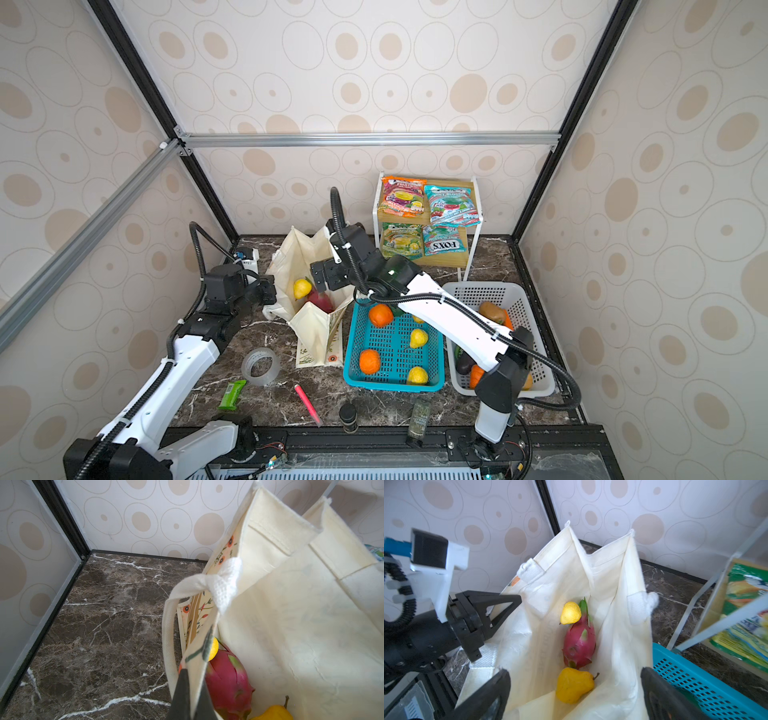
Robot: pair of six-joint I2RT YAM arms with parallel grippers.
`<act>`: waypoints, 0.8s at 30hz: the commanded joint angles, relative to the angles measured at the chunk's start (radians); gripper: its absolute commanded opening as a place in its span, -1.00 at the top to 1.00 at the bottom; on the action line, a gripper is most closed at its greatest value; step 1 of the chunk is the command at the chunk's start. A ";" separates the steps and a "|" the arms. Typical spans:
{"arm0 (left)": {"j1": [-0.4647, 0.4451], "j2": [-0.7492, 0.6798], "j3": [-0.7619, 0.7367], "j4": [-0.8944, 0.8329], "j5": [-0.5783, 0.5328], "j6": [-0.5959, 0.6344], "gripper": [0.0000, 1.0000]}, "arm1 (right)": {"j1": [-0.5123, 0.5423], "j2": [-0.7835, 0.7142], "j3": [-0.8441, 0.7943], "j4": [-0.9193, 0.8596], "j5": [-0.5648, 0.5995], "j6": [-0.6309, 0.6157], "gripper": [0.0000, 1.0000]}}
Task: Place the food into the grocery bag and tie it
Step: 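Carry the yellow fruit with the right gripper toward the bag, then open the right gripper to drop the yellow pear into the bag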
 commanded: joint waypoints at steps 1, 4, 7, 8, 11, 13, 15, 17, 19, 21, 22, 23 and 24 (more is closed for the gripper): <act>0.006 -0.030 0.015 0.041 -0.008 0.004 1.00 | -0.043 0.026 -0.091 -0.021 0.042 0.051 -1.00; 0.006 -0.031 0.014 0.043 -0.013 0.005 1.00 | -0.048 0.039 -0.129 -0.026 -0.003 0.056 -0.90; 0.006 -0.037 0.014 0.047 -0.020 0.004 1.00 | -0.050 0.070 -0.164 0.006 -0.042 0.065 -0.54; 0.007 -0.040 0.012 0.054 -0.022 0.004 1.00 | -0.050 0.078 -0.168 0.017 -0.048 0.070 -0.35; 0.019 -0.034 0.019 0.071 -0.010 -0.008 1.00 | -0.049 0.071 -0.172 0.057 -0.060 0.058 0.15; 0.017 -0.019 0.046 0.054 0.004 -0.023 1.00 | -0.050 0.052 -0.169 0.076 -0.067 0.049 0.41; 0.019 -0.008 0.096 0.026 0.015 -0.045 1.00 | -0.050 0.027 -0.169 0.085 -0.057 0.044 0.85; 0.020 -0.014 0.143 0.019 0.007 -0.058 1.00 | -0.050 0.005 -0.175 0.082 -0.025 0.042 1.00; 0.024 -0.012 0.185 0.008 -0.010 -0.060 1.00 | -0.058 -0.015 -0.175 0.063 -0.009 0.042 1.00; 0.030 0.005 0.241 -0.031 -0.036 -0.049 1.00 | -0.070 -0.034 -0.180 0.038 -0.003 0.045 1.00; 0.034 0.015 0.262 -0.052 -0.044 -0.042 1.00 | -0.077 -0.042 -0.183 0.026 0.001 0.045 1.00; 0.041 0.023 0.281 -0.069 -0.052 -0.038 1.00 | -0.086 -0.051 -0.188 0.014 0.002 0.046 1.00; 0.047 0.027 0.288 -0.077 -0.054 -0.033 1.00 | -0.097 -0.059 -0.195 0.005 0.003 0.051 1.00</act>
